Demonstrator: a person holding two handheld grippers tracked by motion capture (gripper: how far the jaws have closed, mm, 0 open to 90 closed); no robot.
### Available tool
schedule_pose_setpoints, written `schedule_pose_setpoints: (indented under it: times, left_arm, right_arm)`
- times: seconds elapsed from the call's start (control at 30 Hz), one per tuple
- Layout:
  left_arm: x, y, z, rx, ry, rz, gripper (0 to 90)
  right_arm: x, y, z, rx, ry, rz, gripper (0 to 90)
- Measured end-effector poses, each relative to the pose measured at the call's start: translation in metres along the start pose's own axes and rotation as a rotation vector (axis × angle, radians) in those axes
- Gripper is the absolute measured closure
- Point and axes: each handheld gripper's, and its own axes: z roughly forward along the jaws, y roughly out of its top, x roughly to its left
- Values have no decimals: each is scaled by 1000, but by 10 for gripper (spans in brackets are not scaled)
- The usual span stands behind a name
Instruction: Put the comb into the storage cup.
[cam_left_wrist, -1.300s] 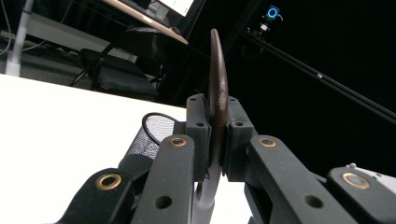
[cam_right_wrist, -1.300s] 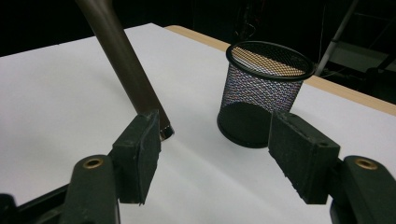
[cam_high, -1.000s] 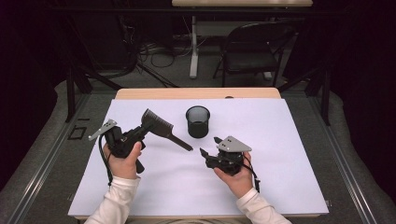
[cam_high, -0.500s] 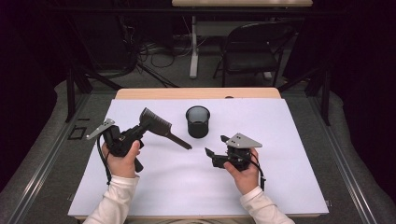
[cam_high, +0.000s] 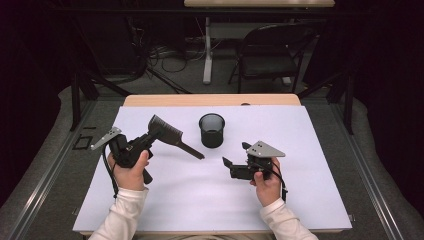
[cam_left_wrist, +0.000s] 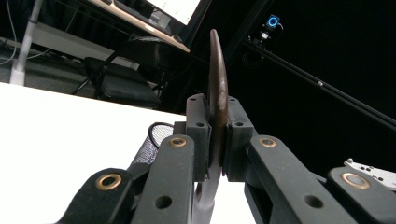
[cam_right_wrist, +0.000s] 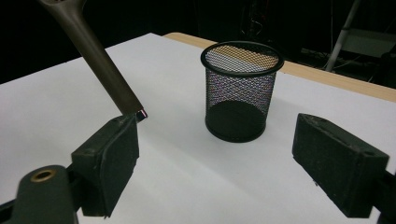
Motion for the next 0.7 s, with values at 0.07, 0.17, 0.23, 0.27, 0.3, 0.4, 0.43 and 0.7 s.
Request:
schedule_pose_setpoints:
  times: [0.07, 0.17, 0.23, 0.27, 0.3, 0.4, 0.43, 0.7]
  left_arm:
    - [0, 0, 0, 2, 2, 4, 841]
    - [-1, -1, 1, 5, 0, 9, 841]
    - [-1, -1, 1, 5, 1, 7, 840]
    - [-1, -1, 2, 7, 1, 6, 841]
    - [-1, -1, 2, 7, 2, 5, 841]
    - [-2, 0, 2, 10, -1, 9, 840]
    - [-2, 0, 3, 10, -2, 6, 841]
    - [-4, 1, 5, 13, 4, 25, 841]
  right_arm:
    - [0, -1, 1, 3, -13, -3, 140]
    - [1, -2, 4, 27, -65, -2, 137]
    - [1, -3, 6, 46, -84, -6, 137]
    - [1, -3, 7, 51, -81, 0, 137]
    - [1, -3, 8, 50, -79, 5, 135]
    - [2, -3, 9, 55, -75, 12, 86]
    - [1, -3, 8, 61, -68, 11, 57]
    - [-2, -3, -1, 87, -38, 8, 0]
